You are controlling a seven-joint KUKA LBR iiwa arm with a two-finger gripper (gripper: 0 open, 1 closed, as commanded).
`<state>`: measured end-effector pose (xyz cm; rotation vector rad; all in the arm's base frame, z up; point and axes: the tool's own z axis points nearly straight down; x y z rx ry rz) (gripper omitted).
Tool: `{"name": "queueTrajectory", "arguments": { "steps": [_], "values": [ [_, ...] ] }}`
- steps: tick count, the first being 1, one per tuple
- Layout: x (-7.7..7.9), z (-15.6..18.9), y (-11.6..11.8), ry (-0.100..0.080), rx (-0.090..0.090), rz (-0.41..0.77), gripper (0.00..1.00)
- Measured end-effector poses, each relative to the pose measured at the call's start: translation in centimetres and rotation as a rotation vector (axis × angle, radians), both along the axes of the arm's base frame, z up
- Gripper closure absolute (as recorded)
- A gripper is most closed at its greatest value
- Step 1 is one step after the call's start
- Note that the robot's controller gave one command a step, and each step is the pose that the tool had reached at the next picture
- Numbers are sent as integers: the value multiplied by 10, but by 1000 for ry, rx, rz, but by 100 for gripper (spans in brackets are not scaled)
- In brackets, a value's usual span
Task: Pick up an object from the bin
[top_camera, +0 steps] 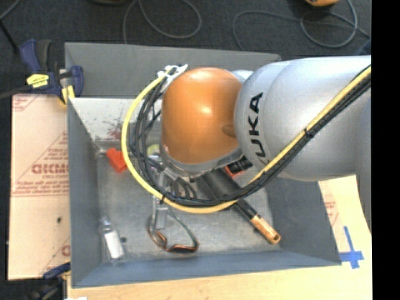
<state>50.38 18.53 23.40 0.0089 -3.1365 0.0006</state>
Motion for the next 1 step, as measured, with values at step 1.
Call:
{"name": "queueTrajectory", "arguments": {
  "steps": [1],
  "values": [
    [1, 4, -1, -7, 2, -5, 0]
  ]
}}
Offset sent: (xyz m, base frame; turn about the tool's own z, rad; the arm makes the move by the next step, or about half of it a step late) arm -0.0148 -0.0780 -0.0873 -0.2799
